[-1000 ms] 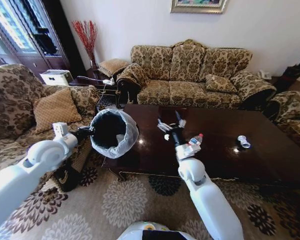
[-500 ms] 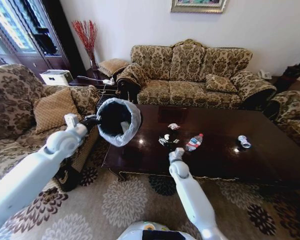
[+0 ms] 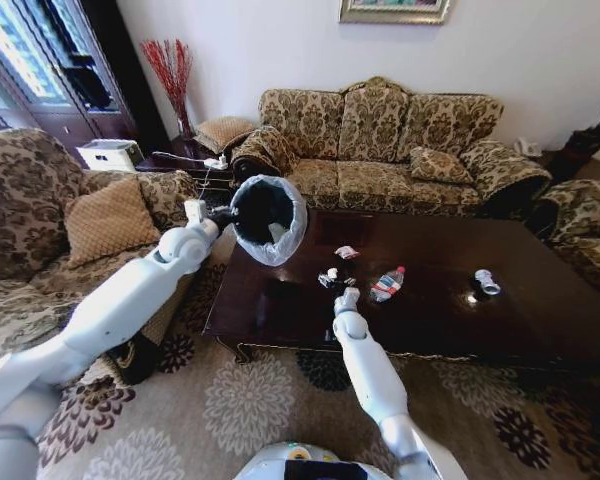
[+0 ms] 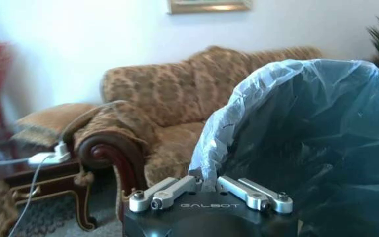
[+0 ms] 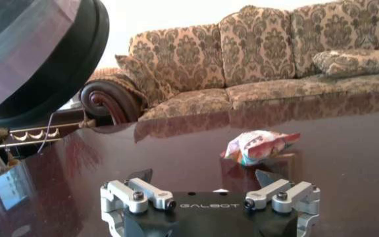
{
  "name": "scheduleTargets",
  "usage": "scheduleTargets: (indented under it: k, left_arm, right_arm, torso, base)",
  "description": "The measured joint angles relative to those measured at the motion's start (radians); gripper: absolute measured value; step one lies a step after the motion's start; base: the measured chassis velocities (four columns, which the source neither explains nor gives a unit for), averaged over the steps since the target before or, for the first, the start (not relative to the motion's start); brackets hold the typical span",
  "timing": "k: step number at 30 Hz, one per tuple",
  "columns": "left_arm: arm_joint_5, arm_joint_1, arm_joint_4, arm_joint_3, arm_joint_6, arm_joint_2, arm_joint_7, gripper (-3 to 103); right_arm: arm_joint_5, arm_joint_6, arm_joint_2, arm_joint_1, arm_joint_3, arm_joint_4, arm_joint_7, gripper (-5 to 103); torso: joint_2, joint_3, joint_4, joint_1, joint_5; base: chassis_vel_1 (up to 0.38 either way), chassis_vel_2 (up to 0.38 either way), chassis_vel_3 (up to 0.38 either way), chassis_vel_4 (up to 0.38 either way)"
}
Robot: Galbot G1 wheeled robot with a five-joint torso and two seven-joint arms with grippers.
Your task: Move to the front of the table and place the trash on the table into the trash bin.
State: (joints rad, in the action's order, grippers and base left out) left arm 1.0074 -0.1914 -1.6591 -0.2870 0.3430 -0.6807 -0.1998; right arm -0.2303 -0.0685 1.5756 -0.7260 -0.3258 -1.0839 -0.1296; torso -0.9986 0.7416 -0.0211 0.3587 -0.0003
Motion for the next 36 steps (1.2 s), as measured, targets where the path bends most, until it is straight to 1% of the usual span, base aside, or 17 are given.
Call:
scheduleTargets:
  k: [2,4,7,9,11,13,14,16,20,21,23,26,29,32,34,35,36]
  left_arm:
    - [-0.006,0.071,-0.027,-0.095,0.007,0.045,0.036,0]
    - [-0.014,0.125,-0.051,-0.158,0.009,0.081,0.074,0]
    - [-0.015,0.144,-0.064,-0.178,0.010,0.094,0.084,0]
    - [0.011,0.180,-0.133,-0.210,0.026,0.122,0.092,0]
    - [0.027,0.182,-0.158,-0.211,0.031,0.127,0.091,0]
    - [0.033,0.184,-0.164,-0.212,0.031,0.127,0.089,0]
    - [0.040,0.185,-0.169,-0.213,0.032,0.127,0.086,0]
    - [0.044,0.186,-0.170,-0.213,0.032,0.124,0.082,0]
    - [0.055,0.192,-0.168,-0.219,0.035,0.109,0.071,0]
    - [0.055,0.192,-0.168,-0.219,0.035,0.109,0.071,0]
    - [0.059,0.194,-0.166,-0.220,0.035,0.102,0.067,0]
    - [0.062,0.194,-0.165,-0.220,0.036,0.098,0.064,0]
    - [0.068,0.193,-0.165,-0.220,0.036,0.095,0.060,0]
    - [0.069,0.192,-0.164,-0.220,0.036,0.094,0.059,0]
    - [0.070,0.191,-0.162,-0.220,0.036,0.092,0.058,0]
    - [0.070,0.191,-0.162,-0.220,0.036,0.092,0.058,0]
    - [0.070,0.191,-0.162,-0.219,0.036,0.091,0.058,0]
  right_arm:
    - [-0.014,0.010,0.010,0.017,-0.003,0.039,0.000,100]
    - [-0.026,0.013,0.020,0.035,-0.010,0.074,0.000,100]
    - [-0.030,0.013,0.025,0.044,-0.014,0.093,0.000,100]
    - [-0.048,0.009,0.034,0.083,-0.032,0.166,0.000,99]
    - [-0.053,0.011,0.035,0.093,-0.039,0.184,0.000,89]
    - [-0.053,0.011,0.035,0.098,-0.042,0.192,0.000,89]
    - [-0.052,0.011,0.034,0.103,-0.048,0.206,0.000,78]
    - [-0.055,0.011,0.034,0.104,-0.051,0.211,0.000,78]
    - [-0.073,0.017,0.032,0.105,-0.050,0.209,0.000,57]
    - [-0.073,0.017,0.032,0.105,-0.050,0.209,0.000,57]
    - [-0.077,0.019,0.028,0.104,-0.047,0.205,0.000,46]
    - [-0.073,0.019,0.026,0.104,-0.045,0.203,0.000,40]
    - [-0.067,0.022,0.026,0.104,-0.044,0.200,0.000,24]
    - [-0.068,0.027,0.025,0.104,-0.044,0.198,0.000,19]
    - [-0.074,0.033,0.024,0.101,-0.045,0.189,0.000,8]
    - [-0.074,0.033,0.024,0.101,-0.045,0.189,0.000,8]
    - [-0.079,0.038,0.022,0.097,-0.045,0.179,0.000,3]
  torso:
    - [0.000,0.000,0.0002,0.000,0.0005]
    - [0.000,0.000,0.0004,0.000,0.0005]
    - [0.000,0.000,0.0004,0.000,0.0003]
    - [0.000,0.000,0.0000,0.000,0.0001]
    - [0.000,0.000,0.0004,0.000,0.0001]
    - [0.000,0.000,0.0005,0.000,0.0002]
    - [0.000,0.000,0.0005,0.000,0.0003]
    - [0.000,0.000,0.0005,0.000,0.0003]
    - [0.000,0.000,0.0002,0.000,0.0003]
    - [0.000,0.000,0.0002,0.000,0.0003]
    - [0.000,0.000,0.0003,0.000,0.0003]
    - [0.000,0.000,0.0004,0.000,0.0003]
    - [0.000,0.000,0.0003,0.000,0.0003]
    - [0.000,0.000,0.0003,0.000,0.0003]
    - [0.000,0.000,0.0003,0.000,0.0003]
    - [0.000,0.000,0.0003,0.000,0.0003]
    - [0.000,0.000,0.0003,0.000,0.0003]
  base:
    - [0.000,0.000,0.000,0.000]
    - [0.000,0.000,0.000,0.000]
    - [0.000,0.000,0.000,0.000]
    - [0.000,0.000,0.000,0.000]
    - [0.000,0.000,0.000,0.000]
    - [0.000,0.000,0.000,0.000]
    - [0.000,0.000,0.000,0.000]
    - [0.000,0.000,0.000,0.000]
    - [0.000,0.000,0.000,0.000]
    - [0.000,0.000,0.000,0.000]
    - [0.000,0.000,0.000,0.000]
    - [0.000,0.000,0.000,0.000]
    - [0.000,0.000,0.000,0.000]
    - [0.000,0.000,0.000,0.000]
    - [0.000,0.000,0.000,0.000]
    - [0.000,0.000,0.000,0.000]
    - [0.000,0.000,0.000,0.000]
